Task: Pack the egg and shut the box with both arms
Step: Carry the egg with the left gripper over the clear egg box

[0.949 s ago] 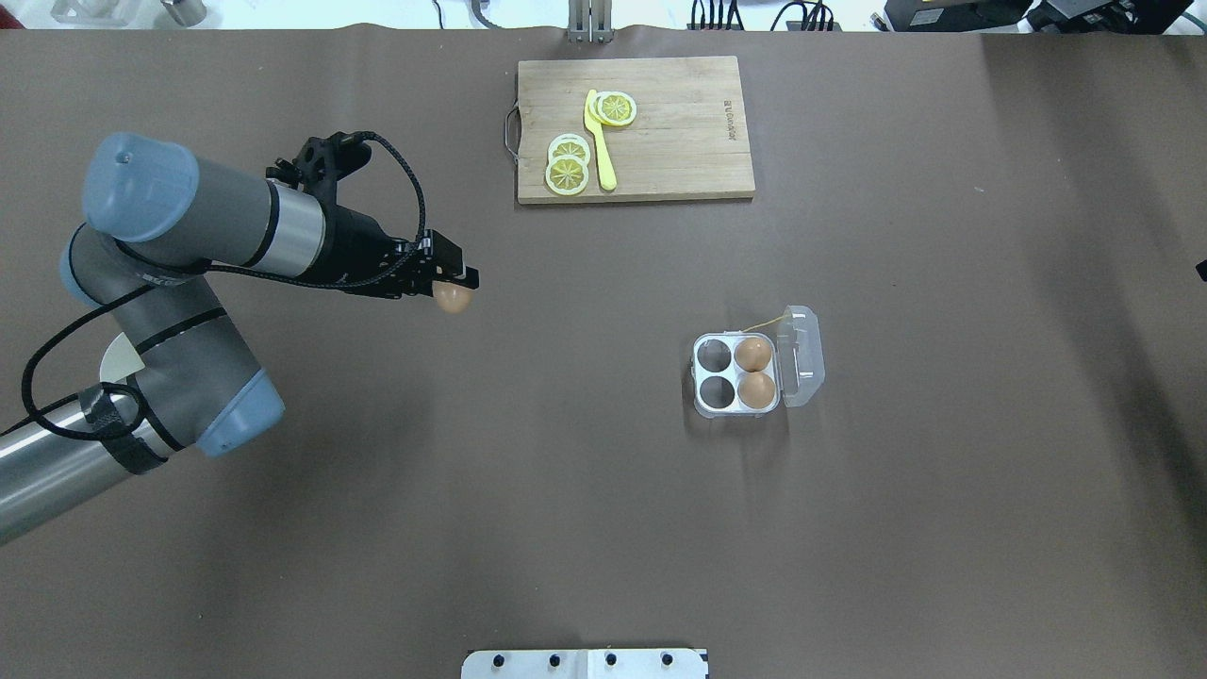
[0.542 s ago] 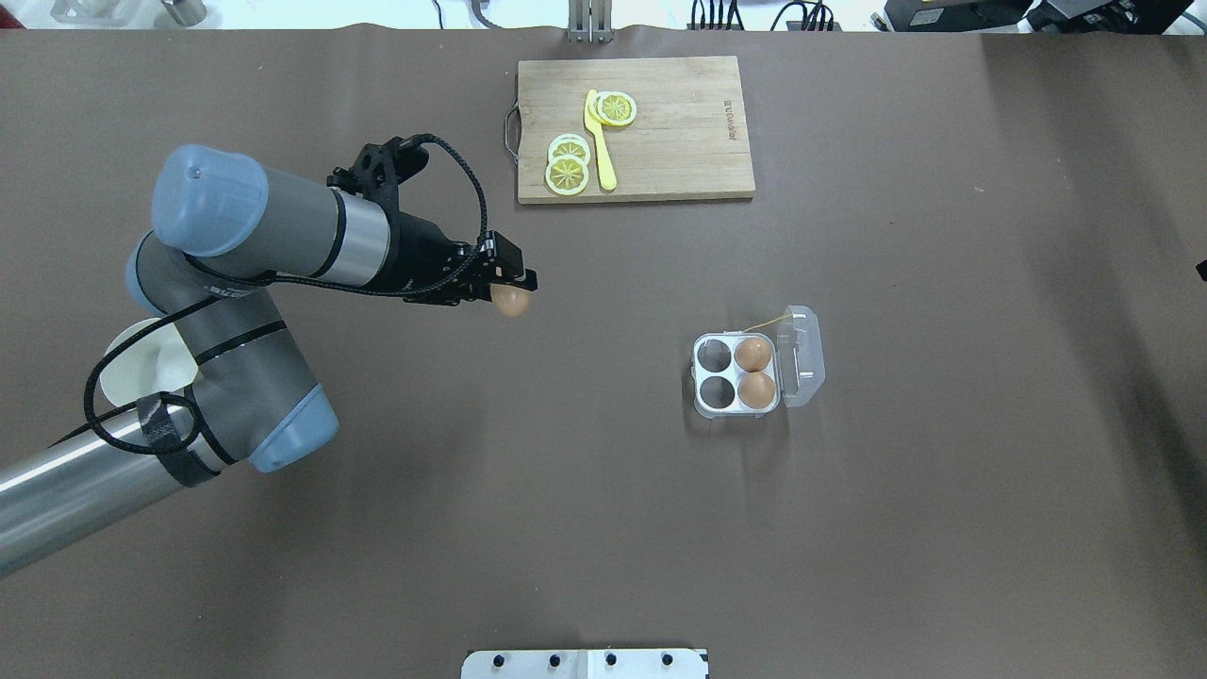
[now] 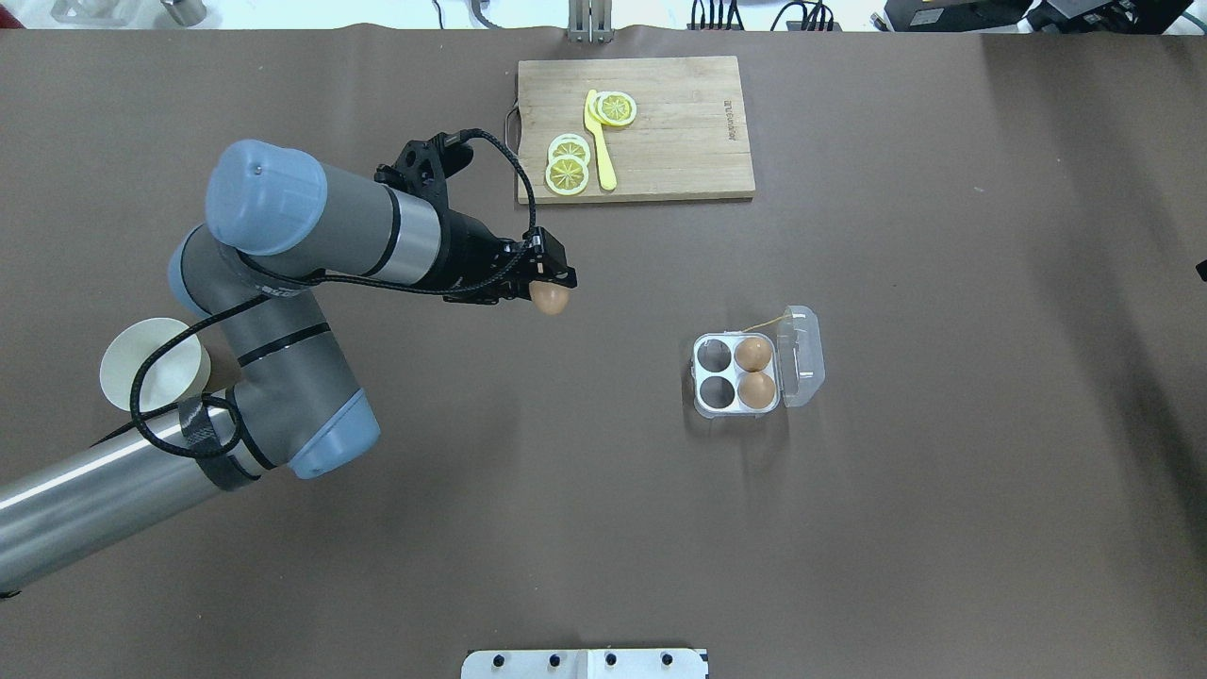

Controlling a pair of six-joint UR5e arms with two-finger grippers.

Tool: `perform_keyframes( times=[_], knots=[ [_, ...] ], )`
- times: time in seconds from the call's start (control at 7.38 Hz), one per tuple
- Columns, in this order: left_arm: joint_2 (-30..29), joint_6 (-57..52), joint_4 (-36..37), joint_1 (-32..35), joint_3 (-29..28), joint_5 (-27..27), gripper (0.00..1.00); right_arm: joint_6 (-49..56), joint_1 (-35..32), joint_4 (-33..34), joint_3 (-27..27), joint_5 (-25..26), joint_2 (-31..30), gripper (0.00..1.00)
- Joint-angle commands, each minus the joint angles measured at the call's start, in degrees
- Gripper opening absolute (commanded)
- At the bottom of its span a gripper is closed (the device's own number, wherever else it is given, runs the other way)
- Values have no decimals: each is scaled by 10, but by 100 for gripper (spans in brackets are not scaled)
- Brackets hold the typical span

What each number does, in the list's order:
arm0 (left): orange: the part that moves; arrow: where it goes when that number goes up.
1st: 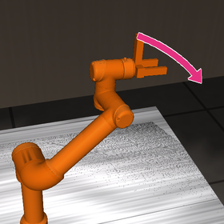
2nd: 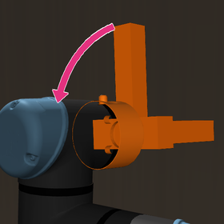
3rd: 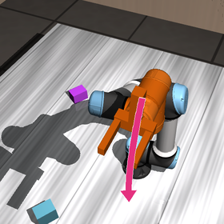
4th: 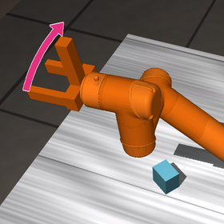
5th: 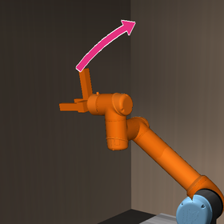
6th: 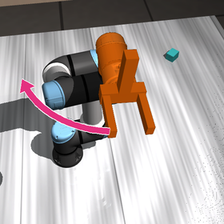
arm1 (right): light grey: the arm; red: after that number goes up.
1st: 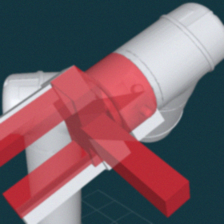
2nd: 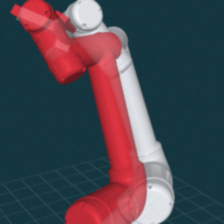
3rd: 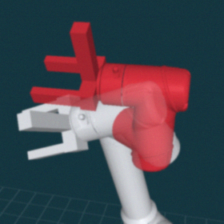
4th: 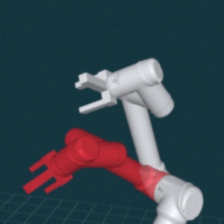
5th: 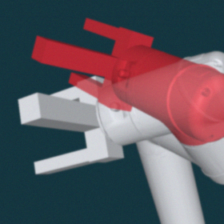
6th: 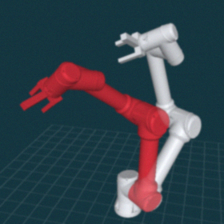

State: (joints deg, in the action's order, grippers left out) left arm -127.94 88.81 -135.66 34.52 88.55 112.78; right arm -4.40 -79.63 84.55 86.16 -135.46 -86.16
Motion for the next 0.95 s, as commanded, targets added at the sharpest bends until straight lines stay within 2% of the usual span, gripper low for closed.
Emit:
perform_keyframes(
  times=[0.0, 0.81],
  knots=[
    [-25, 1, 9, -24, -17, -40, 40, 0, 0, 0, 1, -1, 0, 100],
    [-122, 30, 10, -69, -107, -121, 40, 0, 0, 0, 2, -2, 1, 100]
  ],
)
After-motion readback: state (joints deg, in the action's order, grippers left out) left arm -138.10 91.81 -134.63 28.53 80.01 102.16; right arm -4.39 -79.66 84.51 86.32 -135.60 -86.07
